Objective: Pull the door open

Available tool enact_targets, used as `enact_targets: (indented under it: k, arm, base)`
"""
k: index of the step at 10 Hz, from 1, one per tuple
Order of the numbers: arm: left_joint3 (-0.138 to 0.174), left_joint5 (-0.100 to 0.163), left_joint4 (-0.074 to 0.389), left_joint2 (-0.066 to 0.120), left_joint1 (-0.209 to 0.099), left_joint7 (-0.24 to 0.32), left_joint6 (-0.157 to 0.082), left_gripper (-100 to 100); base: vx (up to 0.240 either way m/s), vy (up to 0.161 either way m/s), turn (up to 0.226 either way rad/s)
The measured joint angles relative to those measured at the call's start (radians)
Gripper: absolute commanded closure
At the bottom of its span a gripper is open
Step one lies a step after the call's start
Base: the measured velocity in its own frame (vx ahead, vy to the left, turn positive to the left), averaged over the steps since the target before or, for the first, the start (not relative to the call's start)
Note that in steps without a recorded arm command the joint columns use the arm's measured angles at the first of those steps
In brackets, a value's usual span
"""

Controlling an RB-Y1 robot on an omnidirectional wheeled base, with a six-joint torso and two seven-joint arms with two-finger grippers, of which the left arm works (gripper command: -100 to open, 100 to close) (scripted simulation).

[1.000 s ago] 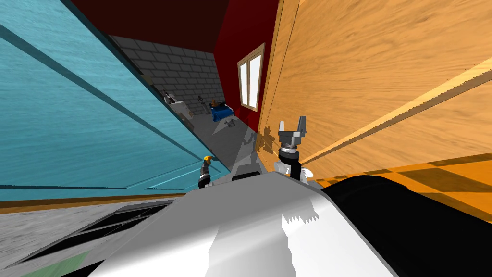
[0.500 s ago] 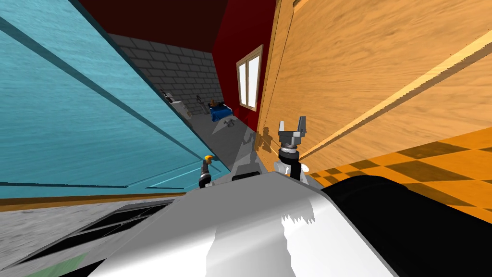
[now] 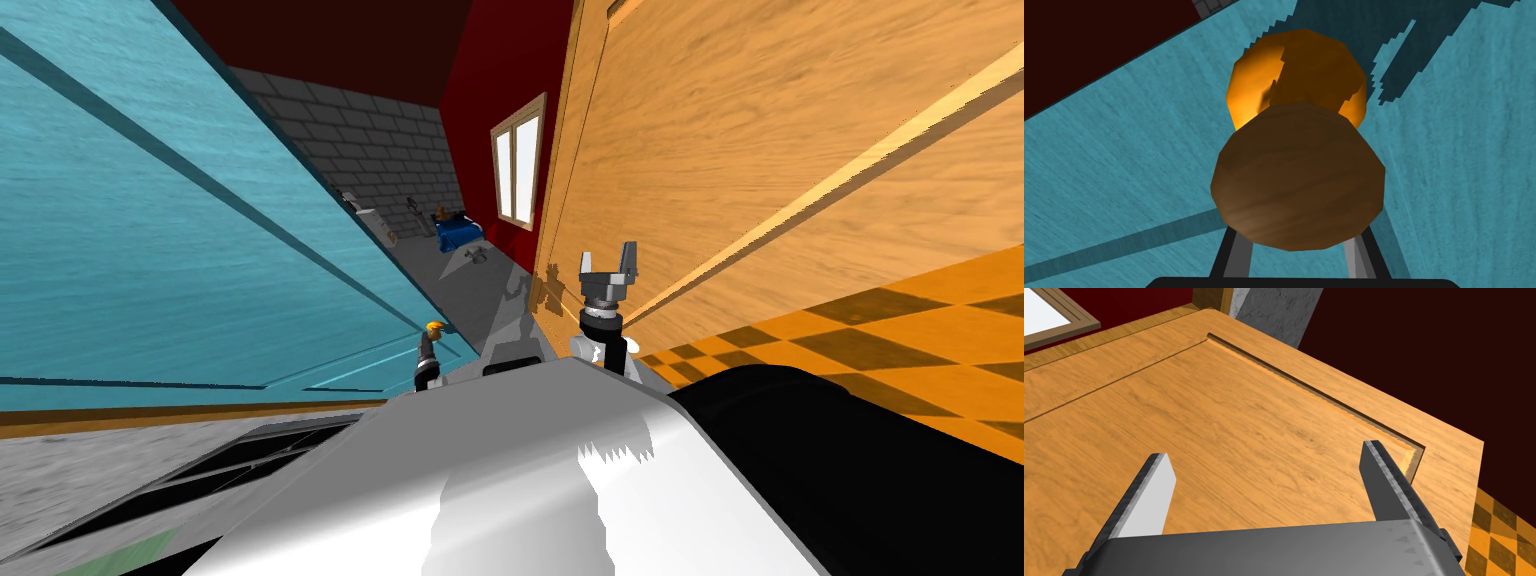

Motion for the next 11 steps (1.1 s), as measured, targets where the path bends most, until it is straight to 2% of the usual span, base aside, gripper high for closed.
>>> enact_targets:
  k: [1,3,4,5,7,8,9,10,11]
  arm:
    - [-0.004,0.012,0.011,0.002,-0.007,0.019,-0.006,100]
    - [-0.011,0.040,0.087,0.010,-0.048,0.066,-0.051,100]
    - [-0.012,0.043,0.105,0.016,-0.059,0.079,-0.056,100]
    - [-0.018,0.042,0.060,0.011,-0.025,0.088,-0.037,100]
    - [-0.015,0.042,0.044,0.007,-0.019,0.086,-0.025,100]
    - [-0.020,0.053,0.047,0.008,-0.021,0.104,-0.026,100]
    - [-0.023,0.060,0.071,0.014,-0.033,0.124,-0.039,100]
    - [-0.025,0.062,0.066,0.011,-0.034,0.128,-0.035,100]
    - [-0.029,0.061,0.027,0.006,-0.014,0.130,-0.016,100]
  base:
    - [-0.067,0.032,-0.047]
    - [-0.053,0.014,-0.051]
    - [-0.008,-0.013,0.003]
    - [0.002,-0.025,0.036]
    - [-0.012,0.006,-0.015]
    - [-0.045,0.030,-0.066]
    - [-0.025,0.023,-0.012]
    - [-0.010,-0.006,0.020]
    - [-0.023,0.017,-0.053]
